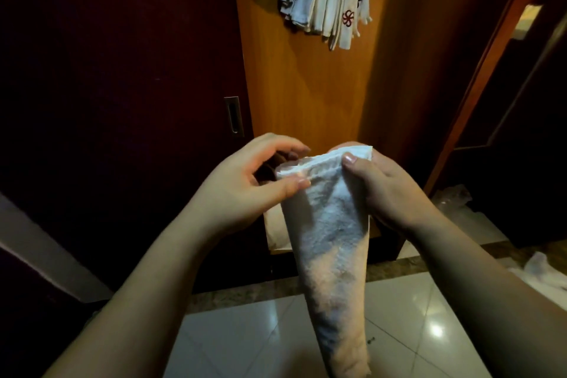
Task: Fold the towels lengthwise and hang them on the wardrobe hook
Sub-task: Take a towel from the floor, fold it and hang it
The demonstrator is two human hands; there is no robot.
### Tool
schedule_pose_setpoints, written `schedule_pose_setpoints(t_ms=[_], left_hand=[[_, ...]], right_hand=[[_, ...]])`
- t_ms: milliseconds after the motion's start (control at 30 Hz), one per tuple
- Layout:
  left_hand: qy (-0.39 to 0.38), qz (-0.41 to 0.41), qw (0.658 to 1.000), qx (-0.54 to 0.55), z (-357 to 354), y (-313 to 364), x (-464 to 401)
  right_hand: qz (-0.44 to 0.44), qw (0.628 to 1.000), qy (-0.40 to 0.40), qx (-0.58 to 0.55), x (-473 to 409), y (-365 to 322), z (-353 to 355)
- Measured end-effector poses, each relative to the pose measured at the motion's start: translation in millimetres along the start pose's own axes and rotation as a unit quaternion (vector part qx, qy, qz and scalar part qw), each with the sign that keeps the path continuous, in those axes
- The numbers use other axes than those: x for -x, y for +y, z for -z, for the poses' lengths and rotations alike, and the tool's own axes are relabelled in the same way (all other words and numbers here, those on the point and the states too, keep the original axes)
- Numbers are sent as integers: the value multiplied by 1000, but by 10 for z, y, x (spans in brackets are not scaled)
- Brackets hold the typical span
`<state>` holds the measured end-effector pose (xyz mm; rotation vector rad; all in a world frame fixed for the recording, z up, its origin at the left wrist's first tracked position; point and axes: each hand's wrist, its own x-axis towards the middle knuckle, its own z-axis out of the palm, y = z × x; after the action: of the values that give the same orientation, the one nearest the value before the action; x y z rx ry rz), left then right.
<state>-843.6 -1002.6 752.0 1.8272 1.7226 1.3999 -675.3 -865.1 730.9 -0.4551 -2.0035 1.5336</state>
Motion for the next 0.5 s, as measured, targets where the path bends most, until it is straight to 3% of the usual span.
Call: schedule_pose_setpoints(t_ms=[167, 267, 500], left_hand=[[-104, -37, 989, -102, 143, 25, -41], [-166, -58, 962, -210, 186, 28, -108], [-142, -121, 964, -190, 194, 50, -109]], right_hand=[[14, 999, -23, 24, 46, -3, 46], [20, 999, -38, 28, 59, -7, 91], [40, 993, -65, 89, 139, -24, 223]])
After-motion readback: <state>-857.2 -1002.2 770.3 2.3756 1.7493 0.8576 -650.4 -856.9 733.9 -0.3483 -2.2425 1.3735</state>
